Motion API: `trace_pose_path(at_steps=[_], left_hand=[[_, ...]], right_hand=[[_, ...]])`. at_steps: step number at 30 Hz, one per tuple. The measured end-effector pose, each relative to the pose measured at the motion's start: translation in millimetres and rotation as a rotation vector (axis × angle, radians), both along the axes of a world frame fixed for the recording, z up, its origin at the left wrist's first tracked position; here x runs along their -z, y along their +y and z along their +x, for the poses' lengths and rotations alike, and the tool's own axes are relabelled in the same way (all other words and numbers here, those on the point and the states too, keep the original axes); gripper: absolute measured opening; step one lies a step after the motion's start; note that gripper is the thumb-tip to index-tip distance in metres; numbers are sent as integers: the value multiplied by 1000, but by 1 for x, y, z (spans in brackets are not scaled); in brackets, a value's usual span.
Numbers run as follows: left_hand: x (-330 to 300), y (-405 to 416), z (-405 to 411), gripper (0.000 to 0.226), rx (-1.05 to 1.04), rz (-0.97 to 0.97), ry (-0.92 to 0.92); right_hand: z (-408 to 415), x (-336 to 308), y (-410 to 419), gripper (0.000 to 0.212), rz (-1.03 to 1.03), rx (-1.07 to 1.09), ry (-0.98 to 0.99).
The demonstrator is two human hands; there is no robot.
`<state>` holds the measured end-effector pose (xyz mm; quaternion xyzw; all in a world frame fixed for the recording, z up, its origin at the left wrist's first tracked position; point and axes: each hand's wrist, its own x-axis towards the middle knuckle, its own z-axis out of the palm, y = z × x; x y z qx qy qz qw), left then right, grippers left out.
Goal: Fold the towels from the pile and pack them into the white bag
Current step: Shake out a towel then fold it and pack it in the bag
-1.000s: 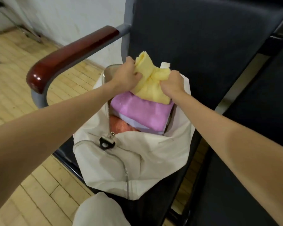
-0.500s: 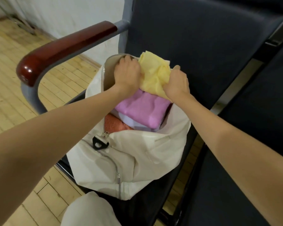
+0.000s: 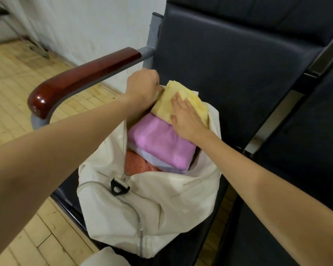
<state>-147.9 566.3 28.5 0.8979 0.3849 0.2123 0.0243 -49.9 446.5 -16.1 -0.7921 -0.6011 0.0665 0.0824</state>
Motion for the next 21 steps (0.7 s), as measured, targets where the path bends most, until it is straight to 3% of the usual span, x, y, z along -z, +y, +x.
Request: trace_pose_path(at_steps=[2, 7, 14, 21], left_hand=[[2, -2, 2, 31, -10, 5, -52], [-2, -3, 0, 34, -72, -36, -421], [7, -13, -3, 28, -10, -11, -306], [5, -30, -16, 27, 35, -32, -185]], right_hand=[[1, 4, 11, 57, -32, 0, 96], [-3, 22, 25, 51, -170, -25, 174], [11, 12, 48, 51, -180, 121, 327], [-6, 1, -5, 48, -177, -23, 171]])
